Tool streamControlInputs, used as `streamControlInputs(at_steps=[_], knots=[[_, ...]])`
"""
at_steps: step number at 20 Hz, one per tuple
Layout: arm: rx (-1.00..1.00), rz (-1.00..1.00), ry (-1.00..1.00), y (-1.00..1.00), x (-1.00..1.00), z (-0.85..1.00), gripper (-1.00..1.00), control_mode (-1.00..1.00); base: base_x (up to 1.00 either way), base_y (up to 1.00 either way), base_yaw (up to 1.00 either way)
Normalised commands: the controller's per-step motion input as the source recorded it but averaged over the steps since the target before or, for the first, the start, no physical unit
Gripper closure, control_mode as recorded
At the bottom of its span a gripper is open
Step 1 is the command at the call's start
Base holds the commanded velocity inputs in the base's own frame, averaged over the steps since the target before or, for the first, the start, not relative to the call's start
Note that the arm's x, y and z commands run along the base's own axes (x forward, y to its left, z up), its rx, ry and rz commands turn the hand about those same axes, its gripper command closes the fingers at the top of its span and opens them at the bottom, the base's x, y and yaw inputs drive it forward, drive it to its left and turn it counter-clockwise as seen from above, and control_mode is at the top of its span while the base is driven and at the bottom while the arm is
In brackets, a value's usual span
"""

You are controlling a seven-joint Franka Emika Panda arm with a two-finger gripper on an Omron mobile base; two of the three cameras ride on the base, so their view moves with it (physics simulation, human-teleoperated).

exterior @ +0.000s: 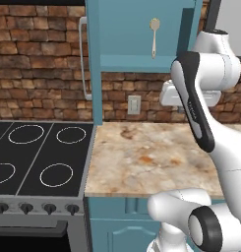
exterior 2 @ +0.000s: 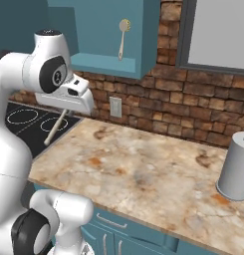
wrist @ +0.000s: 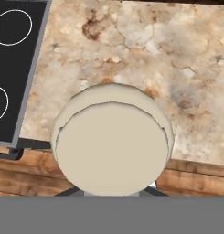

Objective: Pick up the dish brush and dish brush from the sink, and place them back in the cabinet, and close the cabinet door.

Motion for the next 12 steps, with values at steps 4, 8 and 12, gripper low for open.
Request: streamControlInputs(at_steps=[4,8,12], knots=[[0.0,0.0,-0.14,0.0,0.03,0.31,1.0,-1.0,0.0,0.0,0.0],[0.0,0.0,-0.17,0.0,0.04,0.36,1.0,-1.0,0.0,0.0,0.0],[0.0,0.0,-0.17,0.0,0.09,0.36,1.0,-1.0,0.0,0.0,0.0]])
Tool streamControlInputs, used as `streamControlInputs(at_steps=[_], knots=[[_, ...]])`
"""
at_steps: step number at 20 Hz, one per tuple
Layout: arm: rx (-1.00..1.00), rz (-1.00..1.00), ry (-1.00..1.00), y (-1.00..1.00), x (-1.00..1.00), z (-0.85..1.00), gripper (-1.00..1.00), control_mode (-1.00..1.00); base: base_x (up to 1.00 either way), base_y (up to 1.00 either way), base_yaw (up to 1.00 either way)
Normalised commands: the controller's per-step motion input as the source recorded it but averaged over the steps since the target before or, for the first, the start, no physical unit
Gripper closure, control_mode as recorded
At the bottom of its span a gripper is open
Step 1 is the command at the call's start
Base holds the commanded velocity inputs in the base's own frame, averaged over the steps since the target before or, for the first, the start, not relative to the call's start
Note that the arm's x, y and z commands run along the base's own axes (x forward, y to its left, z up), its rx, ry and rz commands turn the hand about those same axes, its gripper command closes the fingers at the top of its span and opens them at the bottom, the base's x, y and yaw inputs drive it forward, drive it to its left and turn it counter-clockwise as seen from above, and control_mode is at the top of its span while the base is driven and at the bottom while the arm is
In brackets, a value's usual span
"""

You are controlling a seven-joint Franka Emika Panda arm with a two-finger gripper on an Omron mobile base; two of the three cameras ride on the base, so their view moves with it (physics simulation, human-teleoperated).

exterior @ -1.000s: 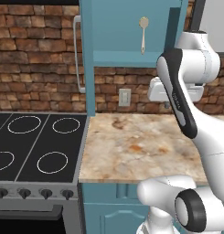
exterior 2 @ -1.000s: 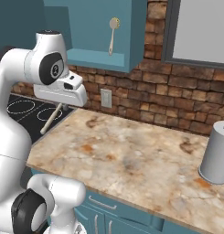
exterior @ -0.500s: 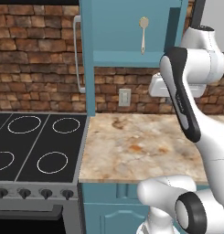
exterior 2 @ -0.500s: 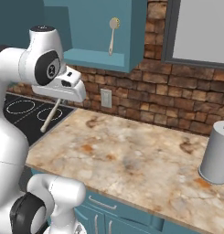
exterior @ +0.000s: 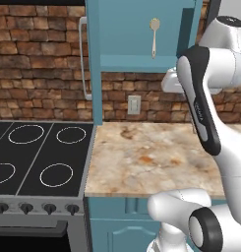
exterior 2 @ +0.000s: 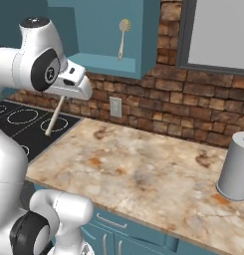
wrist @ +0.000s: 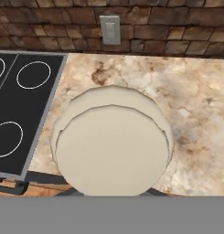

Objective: Pick up the dish brush and dish brush from the sink, and place them back in the cabinet, and close the cabinet door.

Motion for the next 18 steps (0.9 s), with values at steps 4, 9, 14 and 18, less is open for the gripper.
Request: streamControlInputs(at_steps=[4,9,14,18], knots=[[0.0,0.0,-0.17,0.0,0.14,0.27,1.0,-1.0,0.0,0.0,0.0],[0.0,0.0,-0.16,0.0,0.3,0.19,1.0,-1.0,0.0,0.0,0.0],[0.0,0.0,-0.18,0.0,0.38,0.23,1.0,-1.0,0.0,0.0,0.0],[0.0,0.0,-0.13,0.0,0.44,0.21,1.0,-1.0,0.0,0.0,0.0]])
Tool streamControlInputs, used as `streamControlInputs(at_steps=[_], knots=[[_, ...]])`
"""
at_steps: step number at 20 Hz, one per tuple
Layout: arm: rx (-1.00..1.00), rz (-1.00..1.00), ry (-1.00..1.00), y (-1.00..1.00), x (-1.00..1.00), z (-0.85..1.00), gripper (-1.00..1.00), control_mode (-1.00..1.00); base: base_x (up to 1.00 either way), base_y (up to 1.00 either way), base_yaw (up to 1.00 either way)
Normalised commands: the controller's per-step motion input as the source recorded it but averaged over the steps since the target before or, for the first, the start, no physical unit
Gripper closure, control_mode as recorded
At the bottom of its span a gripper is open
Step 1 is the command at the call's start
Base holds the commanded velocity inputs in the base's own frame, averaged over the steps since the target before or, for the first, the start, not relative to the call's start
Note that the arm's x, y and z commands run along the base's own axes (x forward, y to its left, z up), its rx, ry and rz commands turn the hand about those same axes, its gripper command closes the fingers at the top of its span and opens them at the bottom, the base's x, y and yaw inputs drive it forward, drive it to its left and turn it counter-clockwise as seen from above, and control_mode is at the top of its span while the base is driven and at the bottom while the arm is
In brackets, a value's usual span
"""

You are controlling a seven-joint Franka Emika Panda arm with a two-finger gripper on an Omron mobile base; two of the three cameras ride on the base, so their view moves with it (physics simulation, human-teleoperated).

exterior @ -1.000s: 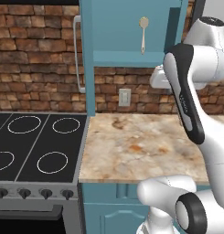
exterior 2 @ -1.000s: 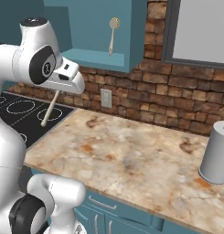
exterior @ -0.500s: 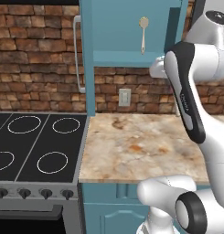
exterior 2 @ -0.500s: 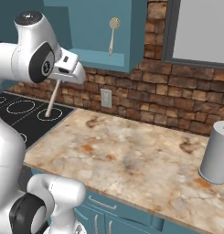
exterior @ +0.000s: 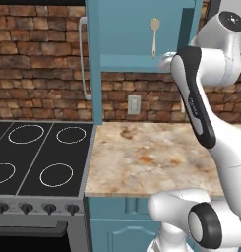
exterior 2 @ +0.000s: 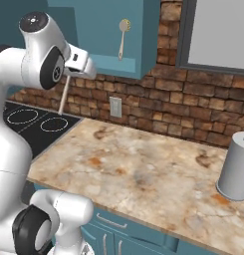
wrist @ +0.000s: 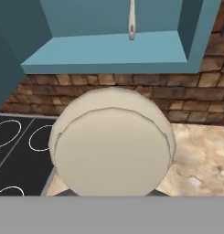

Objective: Pick up the dish brush and dish brush from the sink, and place them back in the cabinet, and close the cabinet door.

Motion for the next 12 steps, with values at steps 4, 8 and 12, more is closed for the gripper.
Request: streamControlInputs(at_steps=[4,8,12], knots=[[0.0,0.0,-0.18,0.0,0.31,0.23,1.0,-1.0,0.0,0.0,0.0],[0.0,0.0,-0.18,0.0,0.36,0.29,1.0,-1.0,0.0,0.0,0.0],[0.0,0.0,-0.14,0.01,0.3,0.24,1.0,-1.0,0.0,0.0,0.0]])
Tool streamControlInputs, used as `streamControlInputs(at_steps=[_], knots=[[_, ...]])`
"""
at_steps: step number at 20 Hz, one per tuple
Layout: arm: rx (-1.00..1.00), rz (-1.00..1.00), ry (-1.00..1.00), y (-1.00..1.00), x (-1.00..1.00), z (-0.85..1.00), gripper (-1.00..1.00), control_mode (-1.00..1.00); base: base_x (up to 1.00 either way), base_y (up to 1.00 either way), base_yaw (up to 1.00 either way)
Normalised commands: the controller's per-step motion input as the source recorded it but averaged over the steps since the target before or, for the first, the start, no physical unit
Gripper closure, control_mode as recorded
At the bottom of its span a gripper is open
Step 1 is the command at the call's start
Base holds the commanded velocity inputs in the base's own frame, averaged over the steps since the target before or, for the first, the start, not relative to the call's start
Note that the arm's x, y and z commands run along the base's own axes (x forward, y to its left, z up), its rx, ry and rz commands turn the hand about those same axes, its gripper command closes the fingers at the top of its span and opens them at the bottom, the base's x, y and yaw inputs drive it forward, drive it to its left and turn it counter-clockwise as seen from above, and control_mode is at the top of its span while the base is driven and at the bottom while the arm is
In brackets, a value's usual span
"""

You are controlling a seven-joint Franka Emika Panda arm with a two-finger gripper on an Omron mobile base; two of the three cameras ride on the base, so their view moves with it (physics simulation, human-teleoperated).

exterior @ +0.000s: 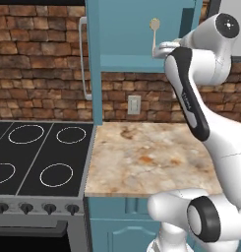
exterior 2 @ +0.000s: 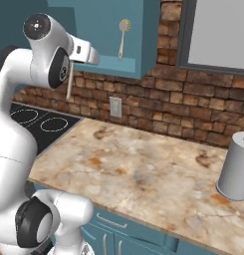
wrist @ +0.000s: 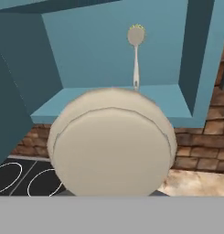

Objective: Pick up the dish brush and dish brush from the sink, and place them back in the cabinet, and close the cabinet door.

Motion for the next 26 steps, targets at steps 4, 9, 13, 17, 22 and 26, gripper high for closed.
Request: streamControlInputs(at_steps=[4,9,13,17,22,26], knots=[[0.0,-0.01,-0.08,0.0,0.33,0.21,1.0,-1.0,0.0,0.0,0.0],[0.0,0.0,-0.06,0.0,0.28,0.05,1.0,-1.0,0.0,0.0,0.0],[0.0,0.0,-0.02,0.0,0.31,0.0,1.0,-1.0,0.0,0.0,0.0],[0.0,0.0,-0.04,0.0,0.46,0.0,1.0,-1.0,0.0,0.0,0.0],[0.0,0.0,-0.05,0.0,0.45,0.0,1.0,-1.0,0.0,0.0,0.0],[0.0,0.0,-0.02,0.0,0.46,0.03,1.0,-1.0,0.0,0.0,0.0]])
